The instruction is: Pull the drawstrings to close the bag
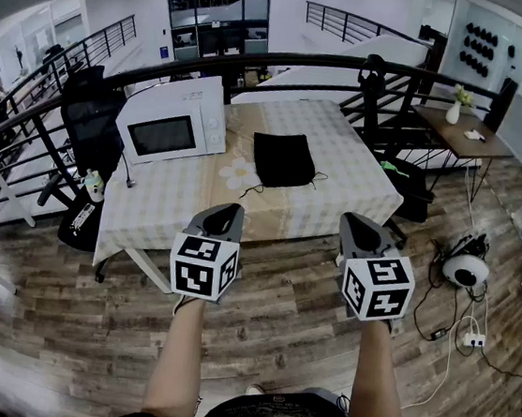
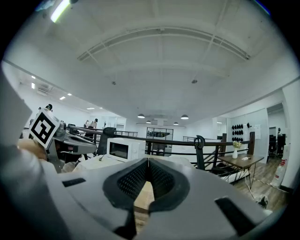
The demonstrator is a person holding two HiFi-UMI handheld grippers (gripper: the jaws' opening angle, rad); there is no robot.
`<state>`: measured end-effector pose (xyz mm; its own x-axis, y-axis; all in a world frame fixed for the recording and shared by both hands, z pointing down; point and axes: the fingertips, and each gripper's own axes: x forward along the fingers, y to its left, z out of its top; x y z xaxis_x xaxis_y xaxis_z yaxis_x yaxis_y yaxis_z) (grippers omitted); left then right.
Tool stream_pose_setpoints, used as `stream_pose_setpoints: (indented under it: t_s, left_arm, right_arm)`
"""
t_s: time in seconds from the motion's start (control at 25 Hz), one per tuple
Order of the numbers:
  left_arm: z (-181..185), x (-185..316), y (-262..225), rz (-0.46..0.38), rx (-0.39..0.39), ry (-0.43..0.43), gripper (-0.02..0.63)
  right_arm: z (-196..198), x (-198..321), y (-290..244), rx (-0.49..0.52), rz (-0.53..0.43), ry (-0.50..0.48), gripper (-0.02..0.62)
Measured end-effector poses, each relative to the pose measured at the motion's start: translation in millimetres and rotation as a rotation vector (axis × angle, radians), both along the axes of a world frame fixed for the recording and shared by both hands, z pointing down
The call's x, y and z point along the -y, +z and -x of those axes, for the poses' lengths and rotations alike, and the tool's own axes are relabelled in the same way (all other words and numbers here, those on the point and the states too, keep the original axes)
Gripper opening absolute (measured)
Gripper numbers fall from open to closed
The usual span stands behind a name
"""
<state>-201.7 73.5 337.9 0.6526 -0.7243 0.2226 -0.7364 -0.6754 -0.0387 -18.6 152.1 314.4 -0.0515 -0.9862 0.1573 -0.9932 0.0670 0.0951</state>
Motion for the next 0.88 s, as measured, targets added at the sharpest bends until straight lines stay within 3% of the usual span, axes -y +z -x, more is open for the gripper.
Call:
stream_pose_setpoints:
  t_s: [0.88]
  left_arm:
    - [17.9,28.8,8.3,0.034,-0.074,-0.035,0.032]
  right_arm:
    - [5.5,25.5,8.9,0.023,0.004,0.033,0.024]
